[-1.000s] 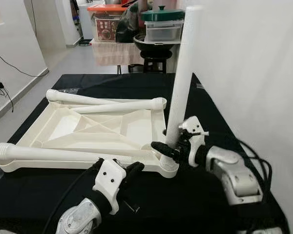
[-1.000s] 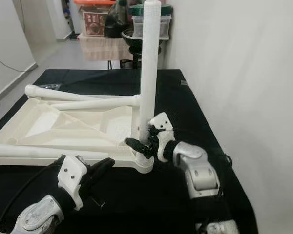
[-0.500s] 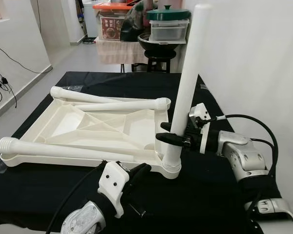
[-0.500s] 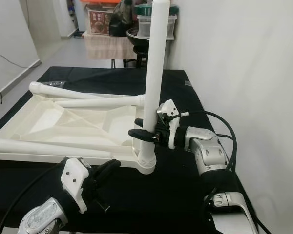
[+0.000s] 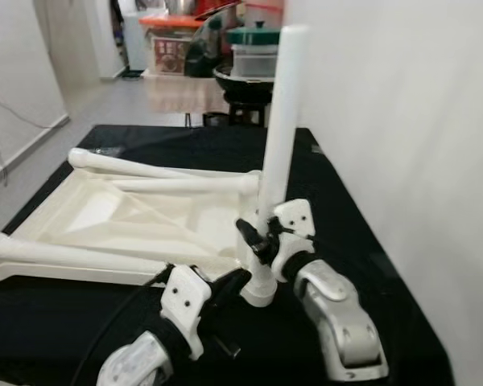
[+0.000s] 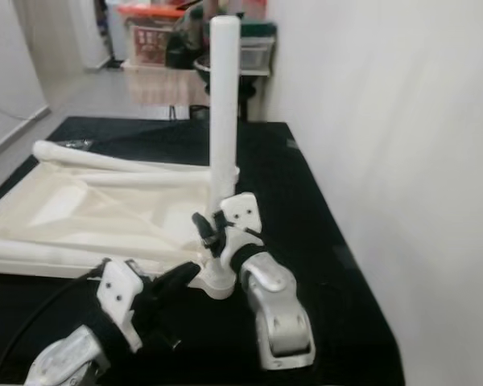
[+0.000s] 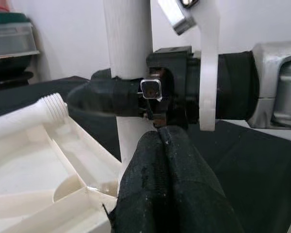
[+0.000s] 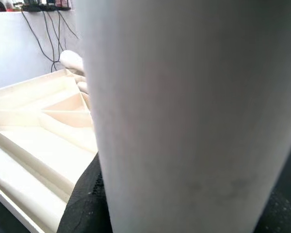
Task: Building children table
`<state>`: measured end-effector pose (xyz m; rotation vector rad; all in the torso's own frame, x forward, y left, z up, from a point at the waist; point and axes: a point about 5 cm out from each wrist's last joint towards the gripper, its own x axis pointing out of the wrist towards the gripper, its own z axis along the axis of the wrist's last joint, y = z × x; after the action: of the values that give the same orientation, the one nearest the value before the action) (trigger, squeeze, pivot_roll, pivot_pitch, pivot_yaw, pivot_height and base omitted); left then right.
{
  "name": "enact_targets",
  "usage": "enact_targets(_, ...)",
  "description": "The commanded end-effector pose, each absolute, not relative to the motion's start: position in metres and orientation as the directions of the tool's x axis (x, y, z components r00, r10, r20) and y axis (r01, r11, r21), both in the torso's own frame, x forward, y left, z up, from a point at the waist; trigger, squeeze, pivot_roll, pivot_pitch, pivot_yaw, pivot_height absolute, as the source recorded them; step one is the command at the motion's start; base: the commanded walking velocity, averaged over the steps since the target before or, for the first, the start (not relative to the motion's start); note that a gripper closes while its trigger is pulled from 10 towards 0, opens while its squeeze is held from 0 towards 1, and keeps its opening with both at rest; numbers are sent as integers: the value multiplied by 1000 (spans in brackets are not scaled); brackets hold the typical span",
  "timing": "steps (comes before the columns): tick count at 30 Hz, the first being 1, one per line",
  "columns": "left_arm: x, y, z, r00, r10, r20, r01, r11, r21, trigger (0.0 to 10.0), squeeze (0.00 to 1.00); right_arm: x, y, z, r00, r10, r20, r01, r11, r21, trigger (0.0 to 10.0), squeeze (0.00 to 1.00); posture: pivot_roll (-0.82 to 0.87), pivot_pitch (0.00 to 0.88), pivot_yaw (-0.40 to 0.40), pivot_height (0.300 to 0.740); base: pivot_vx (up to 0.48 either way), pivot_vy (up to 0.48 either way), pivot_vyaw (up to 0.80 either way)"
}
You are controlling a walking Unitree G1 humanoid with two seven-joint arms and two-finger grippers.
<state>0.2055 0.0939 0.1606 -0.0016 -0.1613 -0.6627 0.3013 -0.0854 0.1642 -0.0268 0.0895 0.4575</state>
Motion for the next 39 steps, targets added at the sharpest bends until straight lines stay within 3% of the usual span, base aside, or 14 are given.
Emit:
enact_targets(1,205,93,160,771,-618,153,620,783,38,10000,0,306,-99,136,896,375,-236,-382,924,17,0,0,-42,0,-83,740,0,0,0)
enact_targets(3,205,93,160,772,-617,155,619,784,39,10000,0,312,-101,138,902,375,-214,-376,926,38,0,0,-45,0,-83,740,0,0,0)
enact_targets(4,206,93,160,772,-616,156,618,785,39,10000,0,314,-101,141,901,383,-202,-382,923,43,4863,0,-43,0,-83,740,0,0,0)
enact_targets(7,206,93,160,772,-616,156,618,785,39,10000,0,314,-101,141,901,383,-202,-382,923,43,4863,0,-43,0,-83,740,0,0,0)
enact_targets(8,206,92,160,771,-618,158,621,783,35,10000,0,316,-97,149,860,485,-157,-481,874,62,10000,1000,-42,0,-82,740,0,0,0)
enact_targets(15,207,91,160,764,-625,160,630,776,22,10000,0,325,-100,184,732,681,19,-681,732,32,10000,1000,-46,0,-75,740,0,0,0)
enact_targets(16,207,90,160,762,-627,160,633,774,17,10000,0,331,-107,194,606,795,29,-794,607,-38,10000,75,-34,0,-84,740,0,0,0)
enact_targets(17,207,90,160,762,-627,160,633,774,17,10000,0,331,-107,194,606,795,29,-794,607,-38,10000,75,-34,0,-84,740,0,0,0)
enact_targets(18,207,90,160,761,-629,160,635,772,12,10000,0,334,-116,198,498,867,-10,-865,497,-64,10000,0,-17,0,-97,740,0,0,0)
enact_targets(25,206,89,160,760,-630,159,637,771,7,10000,0,337,-127,197,387,920,-68,-922,384,-48,10000,0,-10,0,-99,740,0,0,0)
enact_targets(26,205,89,160,760,-630,159,637,771,6,10000,0,342,-128,192,397,916,-49,-917,398,5,6275,0,-9,0,-97,740,0,0,0)
enact_targets(28,205,89,160,760,-630,159,637,771,6,10000,0,342,-128,192,397,916,-49,-917,398,5,6275,0,-9,0,-97,740,0,0,0)
enact_targets(29,204,90,160,760,-630,159,638,770,5,10000,0,347,-129,187,420,907,-46,-904,422,68,0,0,-15,0,-96,740,0,0,0)
enact_targets(39,203,91,160,759,-631,160,638,770,5,10000,0,353,-131,178,487,873,-43,-864,488,126,0,0,-19,0,-95,740,0,0,0)
